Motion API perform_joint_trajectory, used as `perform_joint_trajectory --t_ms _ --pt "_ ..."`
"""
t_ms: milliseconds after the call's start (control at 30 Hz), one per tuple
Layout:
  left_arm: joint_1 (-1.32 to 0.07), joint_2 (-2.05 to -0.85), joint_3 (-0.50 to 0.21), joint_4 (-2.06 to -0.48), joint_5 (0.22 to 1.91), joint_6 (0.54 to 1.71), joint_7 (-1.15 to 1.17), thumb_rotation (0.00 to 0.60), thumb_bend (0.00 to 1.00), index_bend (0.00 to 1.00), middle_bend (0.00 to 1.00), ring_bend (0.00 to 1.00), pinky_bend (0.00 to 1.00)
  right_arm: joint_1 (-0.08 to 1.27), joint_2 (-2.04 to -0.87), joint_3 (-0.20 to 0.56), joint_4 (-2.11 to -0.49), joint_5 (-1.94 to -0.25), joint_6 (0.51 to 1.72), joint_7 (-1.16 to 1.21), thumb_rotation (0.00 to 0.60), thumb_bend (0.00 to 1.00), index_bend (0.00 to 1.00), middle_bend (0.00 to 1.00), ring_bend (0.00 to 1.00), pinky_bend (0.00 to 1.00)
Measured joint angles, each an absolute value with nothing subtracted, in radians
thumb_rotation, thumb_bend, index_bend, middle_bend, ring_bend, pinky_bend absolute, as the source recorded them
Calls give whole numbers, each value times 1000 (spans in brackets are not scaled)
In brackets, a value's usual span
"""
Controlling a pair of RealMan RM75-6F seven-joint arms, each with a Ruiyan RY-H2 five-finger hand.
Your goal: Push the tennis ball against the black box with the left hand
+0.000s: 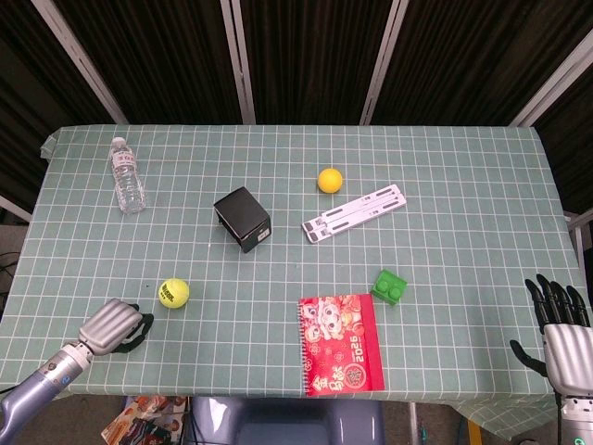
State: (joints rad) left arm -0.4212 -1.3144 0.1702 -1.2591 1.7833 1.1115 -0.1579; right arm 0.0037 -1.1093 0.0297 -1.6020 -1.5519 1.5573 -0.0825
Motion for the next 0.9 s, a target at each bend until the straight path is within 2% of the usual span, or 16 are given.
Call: perform_joint_trajectory --t_ms 433,900 --pt "-471 -1375 147 -1219 1747 1063 -175 600 417 597 666 497 756 -1 -1107 31 -1603 -1557 1565 -82 600 249 0 0 0 0" --pt "-503 -1435 127 -1214 1736 1072 -131 600 417 591 652 490 750 -9 -1101 25 -1606 -1574 1579 -71 600 249 0 0 0 0"
